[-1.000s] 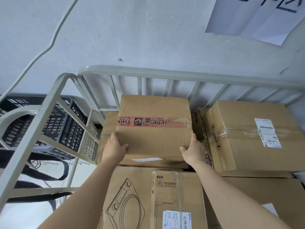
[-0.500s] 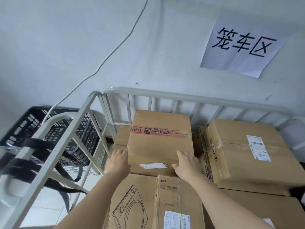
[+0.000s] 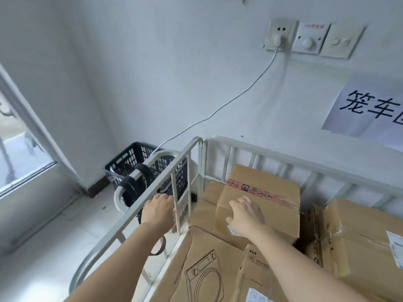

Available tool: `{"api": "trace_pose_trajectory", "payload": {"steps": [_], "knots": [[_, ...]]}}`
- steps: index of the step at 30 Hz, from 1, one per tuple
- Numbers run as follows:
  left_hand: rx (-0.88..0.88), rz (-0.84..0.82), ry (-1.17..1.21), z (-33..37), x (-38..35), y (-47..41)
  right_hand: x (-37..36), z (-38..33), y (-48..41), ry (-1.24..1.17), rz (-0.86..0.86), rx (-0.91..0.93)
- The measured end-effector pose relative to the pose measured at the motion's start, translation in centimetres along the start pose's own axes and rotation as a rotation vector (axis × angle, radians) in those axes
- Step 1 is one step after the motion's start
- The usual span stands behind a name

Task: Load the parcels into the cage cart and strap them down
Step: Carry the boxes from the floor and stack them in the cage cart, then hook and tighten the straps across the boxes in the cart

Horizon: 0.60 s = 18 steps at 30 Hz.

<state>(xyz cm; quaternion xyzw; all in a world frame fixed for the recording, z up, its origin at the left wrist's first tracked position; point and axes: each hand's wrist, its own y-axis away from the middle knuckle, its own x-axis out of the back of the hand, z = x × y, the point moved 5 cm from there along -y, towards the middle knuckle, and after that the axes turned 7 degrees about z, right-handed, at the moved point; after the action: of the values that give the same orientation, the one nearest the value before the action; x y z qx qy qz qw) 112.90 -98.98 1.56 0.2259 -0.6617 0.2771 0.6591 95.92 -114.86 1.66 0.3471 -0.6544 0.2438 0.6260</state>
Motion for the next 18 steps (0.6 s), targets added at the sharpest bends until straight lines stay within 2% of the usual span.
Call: {"api": "trace_pose_trajectory", "payload": {"steps": [7,13,18], "knots": [[0.129,0.1,-0.021,-8.3,4.4,1.0,3.2,-10.0,-2.8,-0.004,0.072,0.203],[0.192,0.09,-0.016,-15.3,4.2,0.4,3.6,-18.2,-5.7,-0.018,0.069,0.299],[0.175,0.031,0.005,-19.7,2.2,-1.9,2.4,-24.4,-8.8,-0.032,0.039,0.321]]}}
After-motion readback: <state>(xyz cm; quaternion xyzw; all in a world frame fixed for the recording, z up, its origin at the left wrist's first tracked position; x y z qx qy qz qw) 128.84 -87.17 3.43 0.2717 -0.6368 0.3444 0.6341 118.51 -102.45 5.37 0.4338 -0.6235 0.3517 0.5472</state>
